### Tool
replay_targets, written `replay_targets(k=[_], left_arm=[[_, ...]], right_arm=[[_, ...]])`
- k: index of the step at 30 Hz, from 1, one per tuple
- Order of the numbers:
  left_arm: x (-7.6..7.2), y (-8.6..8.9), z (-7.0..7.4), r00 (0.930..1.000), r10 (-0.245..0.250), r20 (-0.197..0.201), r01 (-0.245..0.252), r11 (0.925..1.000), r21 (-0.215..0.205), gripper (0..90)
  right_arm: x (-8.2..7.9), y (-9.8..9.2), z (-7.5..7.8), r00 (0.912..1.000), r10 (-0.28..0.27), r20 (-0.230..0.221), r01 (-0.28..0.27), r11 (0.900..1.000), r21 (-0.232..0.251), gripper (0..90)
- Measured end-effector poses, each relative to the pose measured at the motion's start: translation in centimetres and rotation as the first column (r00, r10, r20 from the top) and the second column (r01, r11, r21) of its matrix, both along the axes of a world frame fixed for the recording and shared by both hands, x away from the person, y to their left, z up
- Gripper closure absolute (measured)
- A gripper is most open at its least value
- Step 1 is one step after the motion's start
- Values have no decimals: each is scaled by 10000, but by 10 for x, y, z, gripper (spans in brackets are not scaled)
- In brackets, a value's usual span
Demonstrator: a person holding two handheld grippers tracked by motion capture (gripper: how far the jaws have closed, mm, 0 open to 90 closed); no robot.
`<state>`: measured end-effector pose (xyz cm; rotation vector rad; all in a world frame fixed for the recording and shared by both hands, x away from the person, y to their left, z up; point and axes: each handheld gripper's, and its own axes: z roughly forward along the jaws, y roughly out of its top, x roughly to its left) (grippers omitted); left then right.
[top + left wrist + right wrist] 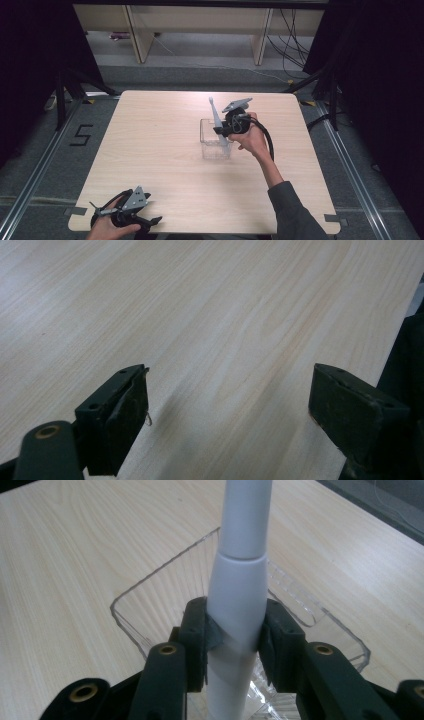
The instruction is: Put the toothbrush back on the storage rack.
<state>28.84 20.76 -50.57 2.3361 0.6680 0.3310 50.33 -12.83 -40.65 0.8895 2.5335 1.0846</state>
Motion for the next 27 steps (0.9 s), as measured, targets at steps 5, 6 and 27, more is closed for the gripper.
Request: replay_targets(k=[5,6,27], left_arm=[[-1,0,0,9999,85,-55,-85,9999,-58,157],[0,0,0,10000,-13,-11,13,10000,-9,157],[-1,0,-1,10000,15,29,-15,10000,-91,157]], right_arm=[[4,3,-6,9995,229,-202,-235,9993,-283,673],[5,5,-8,9996,217,-200,-226,9986,-484,673],[17,30,-10,9948,-75,-1014,-73,9895,-1441,670]])
